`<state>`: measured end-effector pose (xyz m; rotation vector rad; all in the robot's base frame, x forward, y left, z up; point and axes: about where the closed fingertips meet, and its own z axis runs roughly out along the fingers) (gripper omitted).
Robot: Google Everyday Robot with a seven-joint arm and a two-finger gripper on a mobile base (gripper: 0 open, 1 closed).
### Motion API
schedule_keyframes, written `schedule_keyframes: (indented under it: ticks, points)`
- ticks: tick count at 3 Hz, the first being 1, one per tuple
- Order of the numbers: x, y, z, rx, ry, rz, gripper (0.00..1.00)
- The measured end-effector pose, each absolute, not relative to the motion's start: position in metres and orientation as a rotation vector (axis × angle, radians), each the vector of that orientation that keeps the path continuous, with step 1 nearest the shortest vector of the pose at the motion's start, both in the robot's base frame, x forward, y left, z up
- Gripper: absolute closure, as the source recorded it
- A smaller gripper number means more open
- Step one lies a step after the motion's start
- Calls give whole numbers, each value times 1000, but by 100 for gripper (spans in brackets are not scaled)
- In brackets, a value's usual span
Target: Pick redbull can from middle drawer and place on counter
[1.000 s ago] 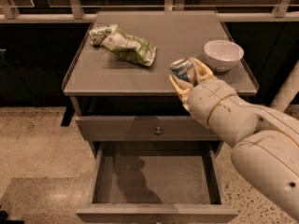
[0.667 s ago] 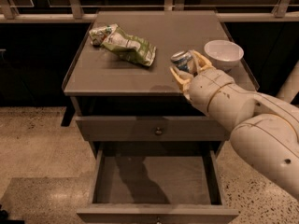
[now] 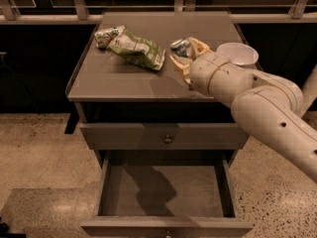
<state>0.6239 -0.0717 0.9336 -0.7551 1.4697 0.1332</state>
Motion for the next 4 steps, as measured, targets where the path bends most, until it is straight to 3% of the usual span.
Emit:
schedule_keyframes:
  ticks: [1,4]
  points:
    - [659,-64,929,-776,1471,165,100]
    - [661,-65,932,-773,1467,164,34]
